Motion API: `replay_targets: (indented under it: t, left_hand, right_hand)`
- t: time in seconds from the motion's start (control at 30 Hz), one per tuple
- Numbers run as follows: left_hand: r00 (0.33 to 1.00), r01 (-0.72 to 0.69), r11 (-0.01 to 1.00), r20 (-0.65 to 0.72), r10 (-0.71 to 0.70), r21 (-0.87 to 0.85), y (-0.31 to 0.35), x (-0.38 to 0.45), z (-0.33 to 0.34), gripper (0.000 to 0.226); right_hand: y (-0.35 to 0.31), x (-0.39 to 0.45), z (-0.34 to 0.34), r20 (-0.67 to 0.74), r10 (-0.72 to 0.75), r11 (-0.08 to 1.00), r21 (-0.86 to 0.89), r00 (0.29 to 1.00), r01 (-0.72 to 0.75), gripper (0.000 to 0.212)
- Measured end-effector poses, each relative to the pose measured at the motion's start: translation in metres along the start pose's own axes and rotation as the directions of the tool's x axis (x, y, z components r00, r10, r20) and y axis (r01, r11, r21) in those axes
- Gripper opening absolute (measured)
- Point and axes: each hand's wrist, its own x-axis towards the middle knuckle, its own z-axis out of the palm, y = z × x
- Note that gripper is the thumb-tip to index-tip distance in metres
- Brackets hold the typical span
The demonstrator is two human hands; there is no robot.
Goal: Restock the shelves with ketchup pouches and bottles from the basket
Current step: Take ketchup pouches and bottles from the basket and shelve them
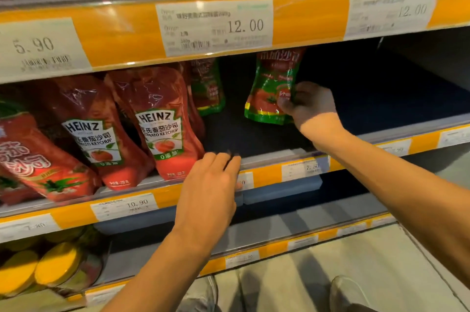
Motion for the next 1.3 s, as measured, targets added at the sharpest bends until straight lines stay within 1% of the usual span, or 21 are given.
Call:
replay_targets:
  t: [0.07,0.17,0.3,0.47,0.53,0.67,0.8,0.87,1.0,1.13,1.3]
  left_hand:
    - [1.000,0.002,1.000,-0.023,-0.001,0.006,0.001,0.000,0.003,0.062]
    - [1.000,0.013,1.000,-0.019,-0.013,0.023,0.003,-0.001,0.003,0.067]
    - [1.000,0.022,1.000,0.001,-0.022,-0.003,0.001,0.000,0.001,0.061]
    - [0.998,0.042,0.999,0.052,-0.040,-0.027,0.000,0.001,-0.002,0.058]
    - [0.997,0.041,0.998,0.066,-0.038,-0.043,0.000,0.001,-0.003,0.059]
    - [0.996,0.043,0.997,0.086,-0.038,-0.064,-0.001,0.002,-0.004,0.062]
    - [0.995,0.050,0.996,0.086,-0.044,-0.074,-0.001,0.002,-0.005,0.060]
    - [0.995,0.063,0.995,0.078,-0.057,-0.076,-0.002,0.002,-0.005,0.057]
    - [0.994,0.086,0.994,0.075,-0.081,-0.064,0.000,0.001,-0.004,0.061]
    - [0.995,0.087,0.994,0.058,-0.083,-0.063,0.001,0.001,-0.003,0.065]
    - [0.995,0.085,0.994,0.054,-0.082,-0.063,0.002,0.002,-0.002,0.068]
  right_hand:
    - [0.000,0.017,0.013,-0.014,-0.065,0.992,-0.114,0.998,0.063,0.025]
    - [0.002,0.030,0.034,0.032,-0.092,0.985,-0.144,0.995,0.095,0.028]
    - [-0.002,0.042,0.054,0.081,-0.129,0.958,-0.248,0.988,0.145,0.031]
    - [-0.012,0.052,0.061,0.122,-0.073,0.952,-0.286,0.990,0.105,0.038]
    - [-0.011,0.053,0.061,0.110,-0.074,0.950,-0.295,0.991,0.104,0.037]
    - [-0.006,0.048,0.059,0.020,-0.092,0.932,-0.350,0.996,0.093,0.037]
    - [-0.004,0.049,0.057,-0.056,-0.058,0.943,-0.331,0.997,0.036,0.037]
    - [-0.007,0.052,0.057,-0.063,-0.033,0.949,-0.316,0.997,0.012,0.038]
    - [-0.013,0.057,0.061,0.001,-0.017,0.956,-0.292,1.000,0.017,0.041]
    - [-0.014,0.058,0.069,0.058,-0.033,0.960,-0.276,0.998,0.048,0.042]
    - [-0.019,0.059,0.077,0.168,-0.018,0.973,-0.223,0.986,0.056,0.042]
